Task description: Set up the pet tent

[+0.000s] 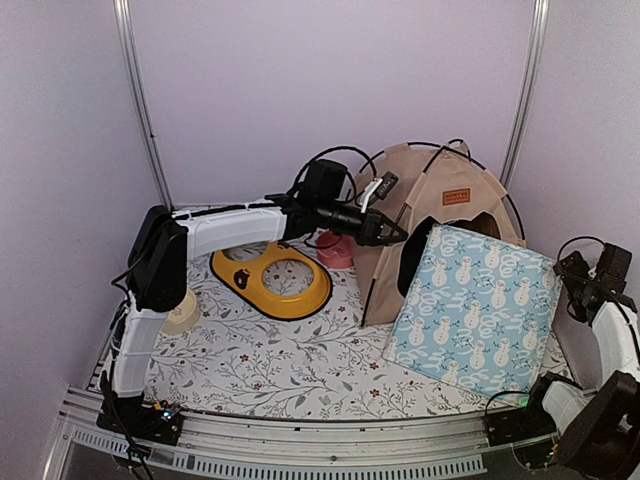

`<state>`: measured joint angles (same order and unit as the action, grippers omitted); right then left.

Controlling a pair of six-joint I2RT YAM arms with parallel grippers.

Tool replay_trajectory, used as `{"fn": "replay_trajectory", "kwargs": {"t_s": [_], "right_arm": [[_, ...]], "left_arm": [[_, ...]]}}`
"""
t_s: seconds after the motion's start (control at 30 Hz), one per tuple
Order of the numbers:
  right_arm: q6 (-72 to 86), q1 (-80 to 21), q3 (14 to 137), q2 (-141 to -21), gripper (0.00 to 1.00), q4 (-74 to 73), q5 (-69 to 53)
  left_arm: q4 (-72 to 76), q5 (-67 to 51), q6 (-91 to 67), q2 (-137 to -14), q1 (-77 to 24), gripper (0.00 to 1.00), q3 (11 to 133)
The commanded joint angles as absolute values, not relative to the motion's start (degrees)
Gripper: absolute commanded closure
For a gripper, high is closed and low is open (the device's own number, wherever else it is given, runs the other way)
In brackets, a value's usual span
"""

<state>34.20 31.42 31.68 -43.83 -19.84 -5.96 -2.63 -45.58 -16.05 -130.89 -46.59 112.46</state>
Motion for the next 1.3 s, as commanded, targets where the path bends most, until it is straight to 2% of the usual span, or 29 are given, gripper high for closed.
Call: {"fn": "replay_trajectory", "kwargs": {"t_s": [0.0,0.17,0.43,0.57,0.7,0.83,0.97,1.13,1.27], "right_arm": [[35.1,34.4,24.8,-45.0,0.01,-6.6,-26.7],[40.7,34.5,20.3,-41.7,0.01,-1.5,-31.8],[42.7,34.5,17.9,-32.7,0.0,-3.4,-37.3],[40.9,34.3,17.8,-30.5,0.09,-6.4,-40.0],[39.2,32.6,18.8,-29.8,0.31,-7.8,-41.5],[38.8,26.0,20.4,-28.9,0.66,-8.9,-38.1],[39.1,13.9,21.7,-28.8,0.99,-9.2,-28.7],[41.1,-7.6,22.0,-34.6,1.0,-3.5,-12.7],[40.1,-24.3,27.1,-49.6,1.0,0.7,2.4]], "left_arm": [[-6.4,-46.6,-15.6,-130.4,-46.0,1.0,110.8],[-6.3,-46.8,-15.6,-130.6,-46.0,1.0,110.7],[-5.9,-47.0,-15.9,-130.9,-45.9,1.0,110.9],[-5.6,-47.1,-16.0,-131.0,-46.0,1.0,110.8],[-5.4,-47.3,-16.2,-131.2,-46.0,1.0,111.0],[-4.8,-47.9,-16.4,-131.4,-46.1,1.0,111.2],[-4.9,-49.4,-16.3,-131.9,-46.5,1.0,112.2],[-6.4,-51.3,-14.5,-132.6,-47.8,1.0,113.8],[-8.6,-53.1,-12.7,-132.9,-48.7,1.0,115.4]]}}
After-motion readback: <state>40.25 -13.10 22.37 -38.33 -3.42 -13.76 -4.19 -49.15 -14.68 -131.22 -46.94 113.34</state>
